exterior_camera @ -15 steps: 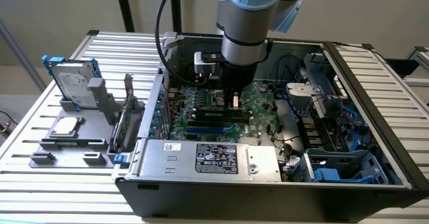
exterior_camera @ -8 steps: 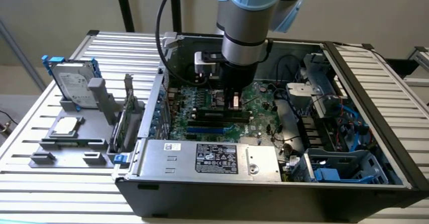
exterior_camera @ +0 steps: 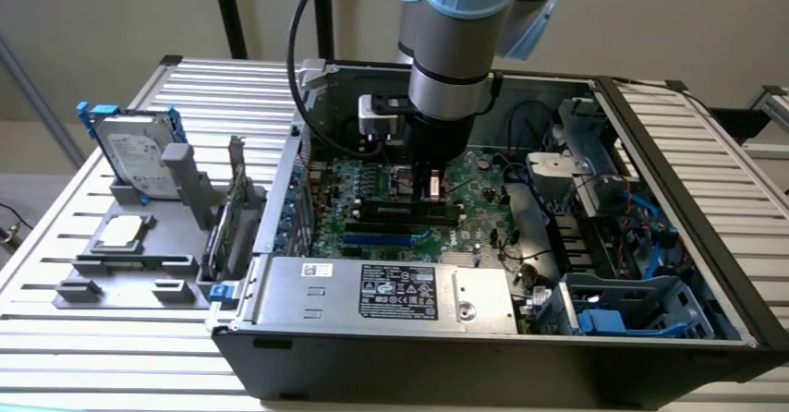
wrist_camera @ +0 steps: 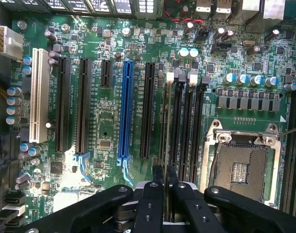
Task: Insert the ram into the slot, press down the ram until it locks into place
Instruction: 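Insert the ram into the slot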
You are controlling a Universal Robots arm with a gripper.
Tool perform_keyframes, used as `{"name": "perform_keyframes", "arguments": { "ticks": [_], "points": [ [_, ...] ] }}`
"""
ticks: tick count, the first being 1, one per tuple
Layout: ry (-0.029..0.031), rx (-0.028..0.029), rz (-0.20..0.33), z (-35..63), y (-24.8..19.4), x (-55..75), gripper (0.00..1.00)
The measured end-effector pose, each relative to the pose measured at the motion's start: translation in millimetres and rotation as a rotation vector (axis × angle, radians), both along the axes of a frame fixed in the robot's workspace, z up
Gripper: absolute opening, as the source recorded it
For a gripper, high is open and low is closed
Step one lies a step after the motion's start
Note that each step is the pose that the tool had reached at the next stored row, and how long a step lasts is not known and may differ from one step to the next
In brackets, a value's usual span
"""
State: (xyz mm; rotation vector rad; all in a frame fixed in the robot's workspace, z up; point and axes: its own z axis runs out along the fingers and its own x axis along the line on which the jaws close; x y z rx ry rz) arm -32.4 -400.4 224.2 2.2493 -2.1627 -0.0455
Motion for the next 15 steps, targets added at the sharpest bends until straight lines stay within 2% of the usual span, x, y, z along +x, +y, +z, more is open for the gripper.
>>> {"name": "perform_keyframes", "arguments": {
  "ticks": [9,15],
  "points": [
    [-0.0002,0.0002,0.0,0.4,0.0,-0.6,0.14],
    [0.0,0.0,0.0,11.0,0.0,-0.8,0.14]
  ]
}}
